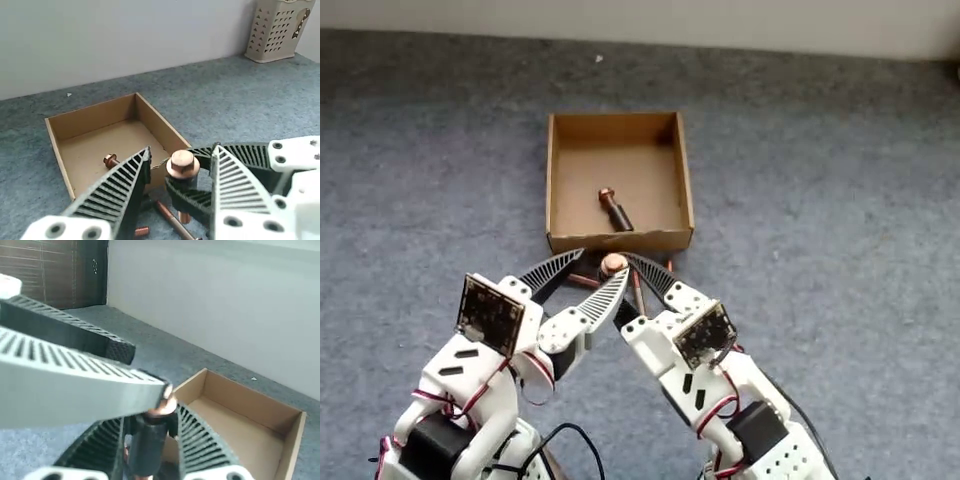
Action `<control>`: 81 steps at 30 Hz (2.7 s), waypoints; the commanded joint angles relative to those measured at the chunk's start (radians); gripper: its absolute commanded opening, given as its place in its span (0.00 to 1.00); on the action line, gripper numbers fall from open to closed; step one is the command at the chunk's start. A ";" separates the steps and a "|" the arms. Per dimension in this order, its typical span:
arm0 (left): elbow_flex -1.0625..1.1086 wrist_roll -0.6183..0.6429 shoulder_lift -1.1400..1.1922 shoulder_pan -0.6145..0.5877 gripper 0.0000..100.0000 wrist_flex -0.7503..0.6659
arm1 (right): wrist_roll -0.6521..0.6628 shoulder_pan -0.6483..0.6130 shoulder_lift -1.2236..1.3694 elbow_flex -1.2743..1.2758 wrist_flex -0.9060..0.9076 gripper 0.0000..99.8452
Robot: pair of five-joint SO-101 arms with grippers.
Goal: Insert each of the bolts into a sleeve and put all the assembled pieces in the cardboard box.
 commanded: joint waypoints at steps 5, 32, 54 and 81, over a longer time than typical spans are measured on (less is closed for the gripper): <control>-0.061 -0.012 -0.007 -0.010 0.21 0.009 | 0.003 0.084 -0.007 0.143 -0.027 0.01; 0.346 -0.210 -0.005 -0.664 0.01 -0.132 | 0.009 0.294 -0.007 0.125 0.096 0.01; 0.449 -0.212 -0.005 -0.677 0.01 -0.157 | 0.104 0.332 0.390 -0.337 -0.077 0.01; 0.455 -0.212 -0.005 -0.677 0.01 -0.160 | 0.103 0.332 1.727 -0.908 -0.479 0.12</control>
